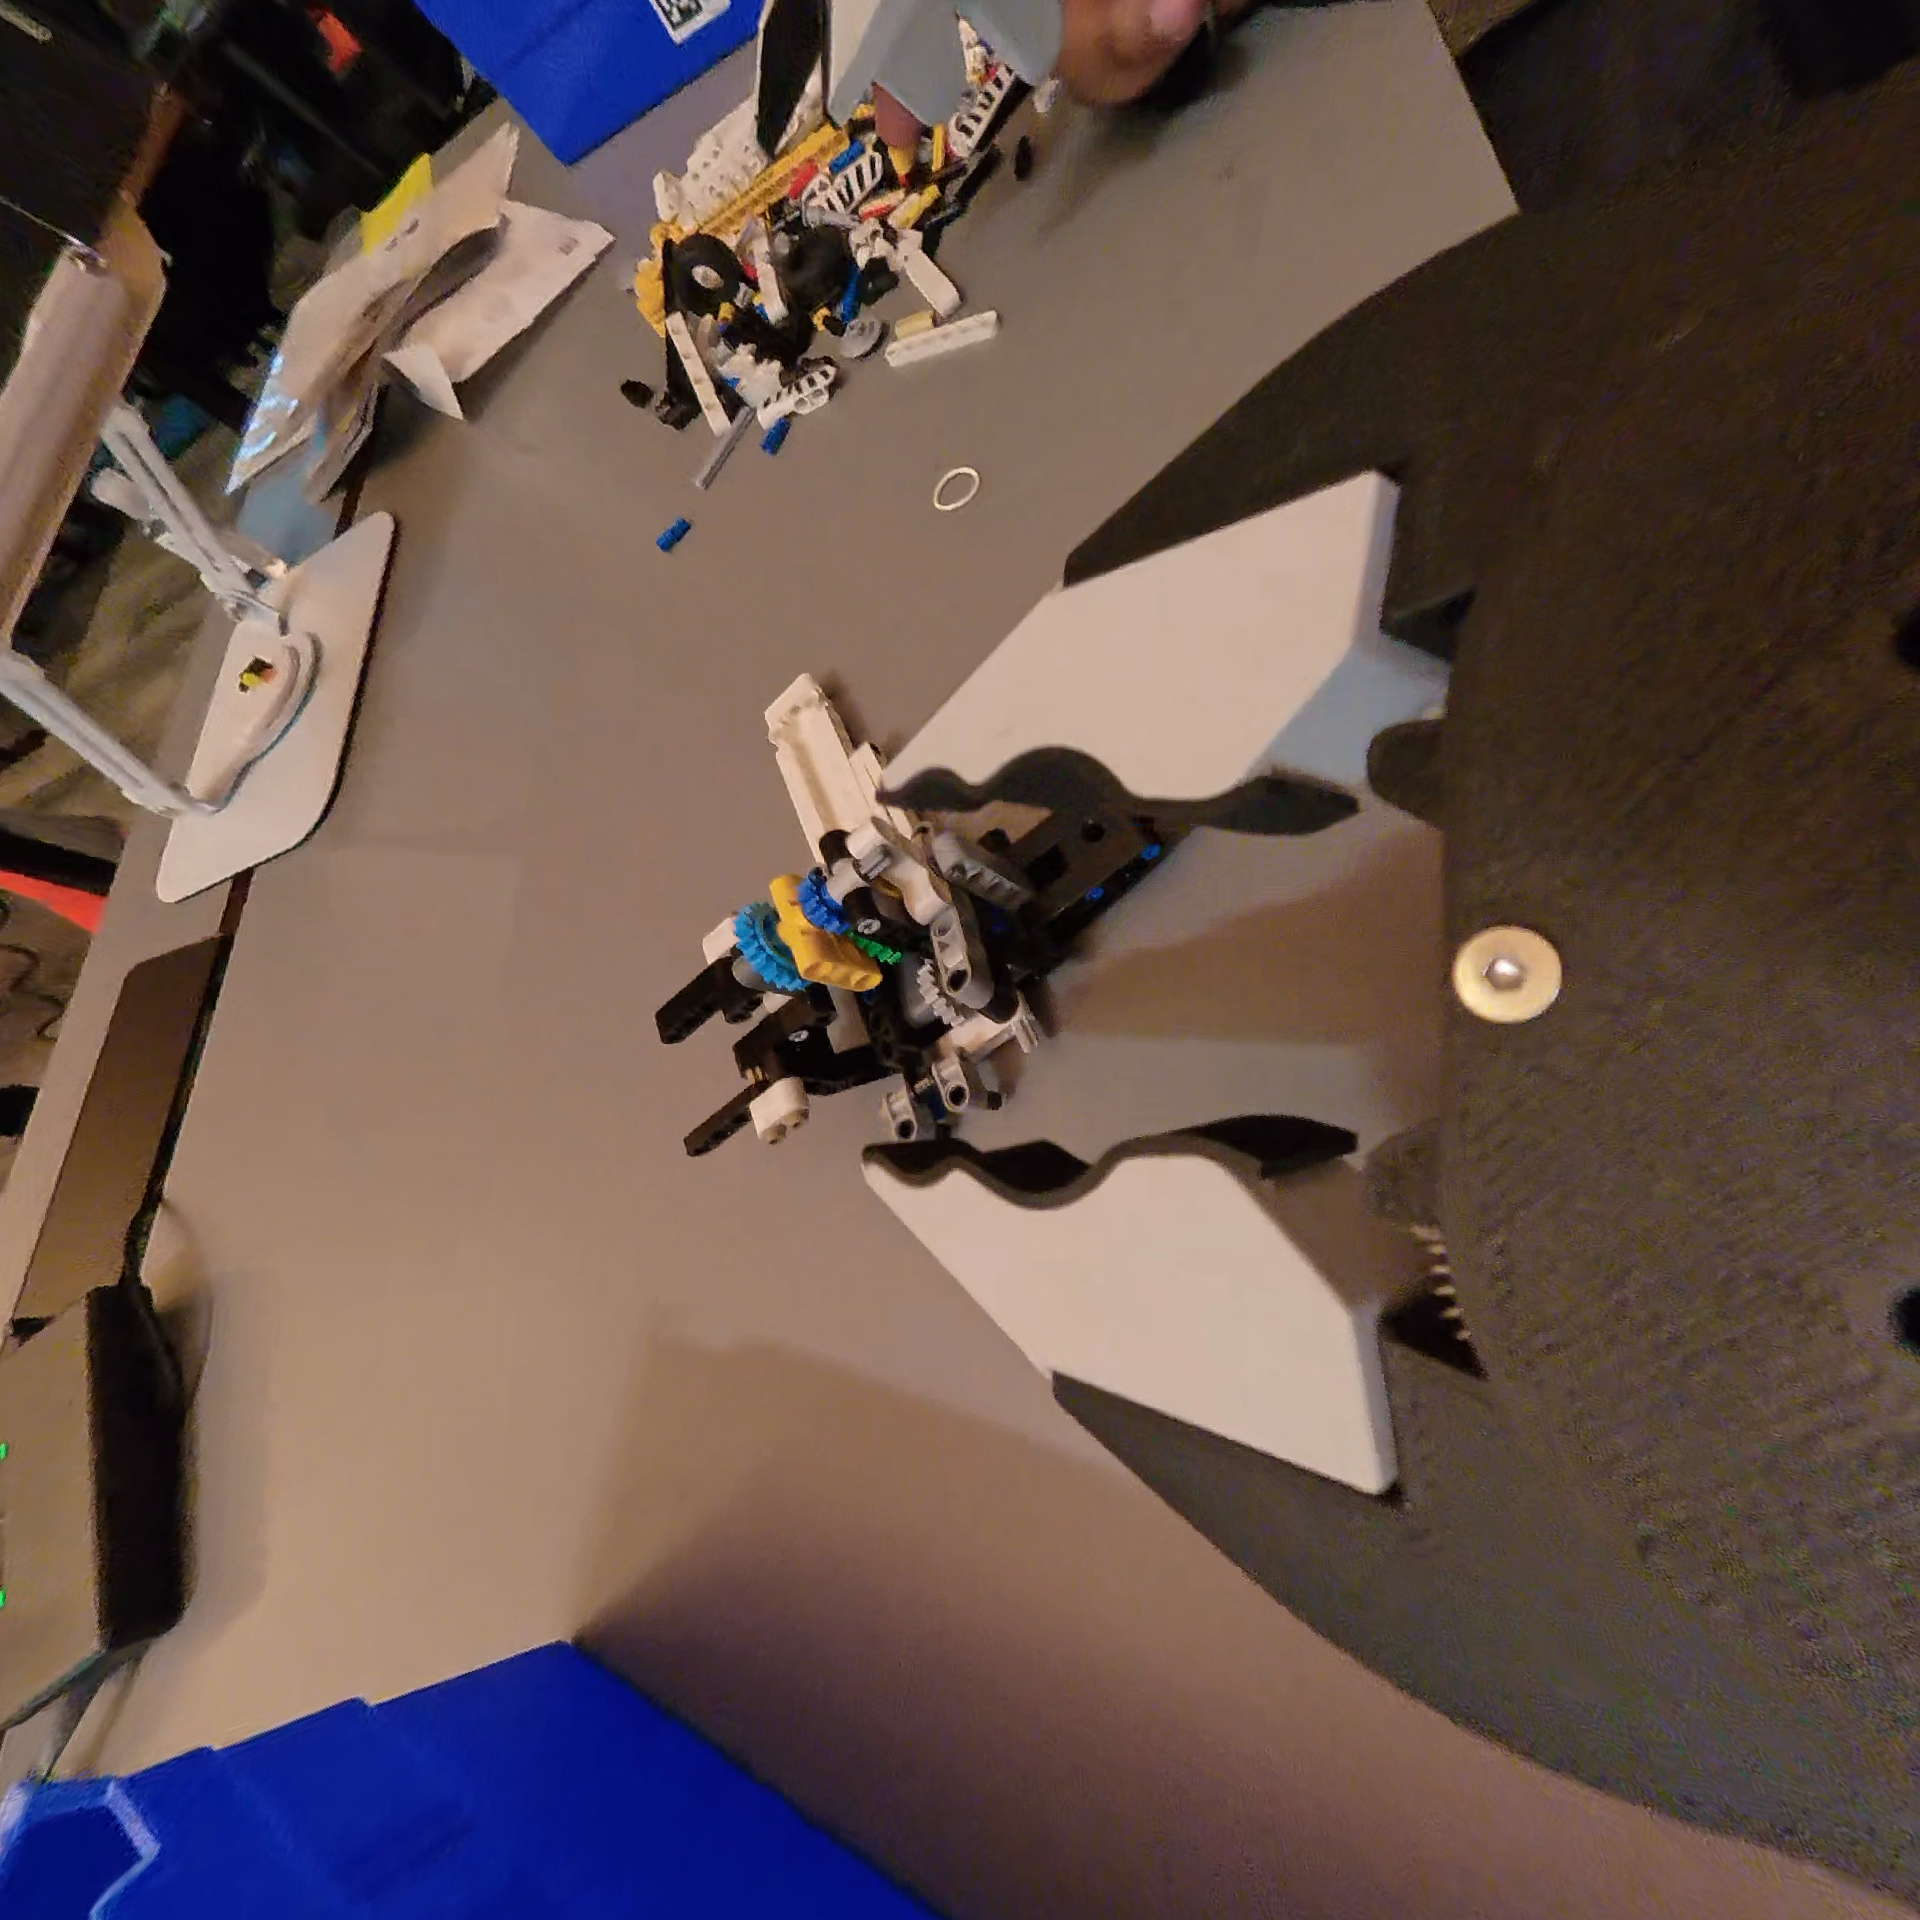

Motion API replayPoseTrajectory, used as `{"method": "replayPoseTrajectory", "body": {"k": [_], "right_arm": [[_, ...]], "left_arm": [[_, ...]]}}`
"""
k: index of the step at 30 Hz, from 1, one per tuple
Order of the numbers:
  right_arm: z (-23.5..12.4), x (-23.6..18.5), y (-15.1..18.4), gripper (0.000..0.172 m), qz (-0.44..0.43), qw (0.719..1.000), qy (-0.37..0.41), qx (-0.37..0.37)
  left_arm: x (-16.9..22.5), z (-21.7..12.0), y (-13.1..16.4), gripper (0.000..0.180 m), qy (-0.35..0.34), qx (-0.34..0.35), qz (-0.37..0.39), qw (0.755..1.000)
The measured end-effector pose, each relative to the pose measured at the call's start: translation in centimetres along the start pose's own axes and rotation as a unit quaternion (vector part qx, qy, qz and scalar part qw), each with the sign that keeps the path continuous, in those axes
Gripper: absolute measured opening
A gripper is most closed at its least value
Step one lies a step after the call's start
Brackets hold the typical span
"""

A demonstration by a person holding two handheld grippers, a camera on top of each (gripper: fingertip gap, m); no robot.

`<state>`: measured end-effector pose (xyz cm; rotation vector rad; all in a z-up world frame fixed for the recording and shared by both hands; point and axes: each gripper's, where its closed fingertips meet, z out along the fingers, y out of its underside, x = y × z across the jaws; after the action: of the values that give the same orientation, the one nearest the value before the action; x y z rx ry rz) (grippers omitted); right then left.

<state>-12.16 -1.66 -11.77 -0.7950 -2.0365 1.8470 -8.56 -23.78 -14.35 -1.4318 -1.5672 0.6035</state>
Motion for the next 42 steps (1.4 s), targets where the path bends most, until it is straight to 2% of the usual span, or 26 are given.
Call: {"method": "replayPoseTrajectory", "body": {"k": [5, 8, 10, 14, 17, 23, 28, 33, 37, 42], "right_arm": [[0.0, -0.2, 0.0, 0.032, -0.006, 1.0, -0.001, -0.001], [0.0, -0.2, 0.0, 0.032, -0.008, 1.0, -0.001, 0.0], [0.0, -0.2, 0.0, 0.032, -0.008, 1.0, -0.002, 0.001], [0.0, -0.3, 0.0, 0.032, -0.008, 1.0, -0.002, 0.001], [0.0, -0.2, 0.0, 0.032, -0.008, 1.0, -0.002, 0.001], [-0.2, -0.2, -0.1, 0.032, 0.02, 1.0, -0.017, 0.004], [-0.5, -0.2, -0.5, 0.032, 0.054, 0.998, -0.041, 0.02], [-0.6, -1.3, 0.0, 0.032, 0.041, 0.996, -0.079, -0.003], [-0.5, -2.6, 1.5, 0.032, 0.003, 0.992, -0.113, -0.054], [-0.5, -3.1, 1.9, 0.028, 0.003, 0.988, -0.136, -0.069]], "left_arm": [[0.1, 1.8, 1.9, 0.067, -0.018, -0.039, 0.03, 0.999], [0.7, 2.4, 2.5, 0.056, -0.014, -0.05, 0.044, 0.998], [1.1, 2.8, 2.8, 0.042, -0.012, -0.057, 0.059, 0.997], [1.8, 3.0, 2.9, 0.038, -0.004, -0.056, 0.092, 0.994], [3.0, 3.0, 3.3, 0.032, 0.034, -0.066, 0.106, 0.992], [5.7, 2.7, 4.4, 0.031, 0.115, -0.084, 0.144, 0.979], [10.1, 1.4, 6.8, 0.032, 0.226, -0.112, 0.224, 0.941], [12.9, 0.6, 8.3, 0.033, 0.291, -0.113, 0.265, 0.912], [13.8, -0.1, 8.9, 0.033, 0.319, -0.119, 0.282, 0.897], [14.0, 0.0, 8.9, 0.033, 0.325, -0.125, 0.27, 0.898]]}}
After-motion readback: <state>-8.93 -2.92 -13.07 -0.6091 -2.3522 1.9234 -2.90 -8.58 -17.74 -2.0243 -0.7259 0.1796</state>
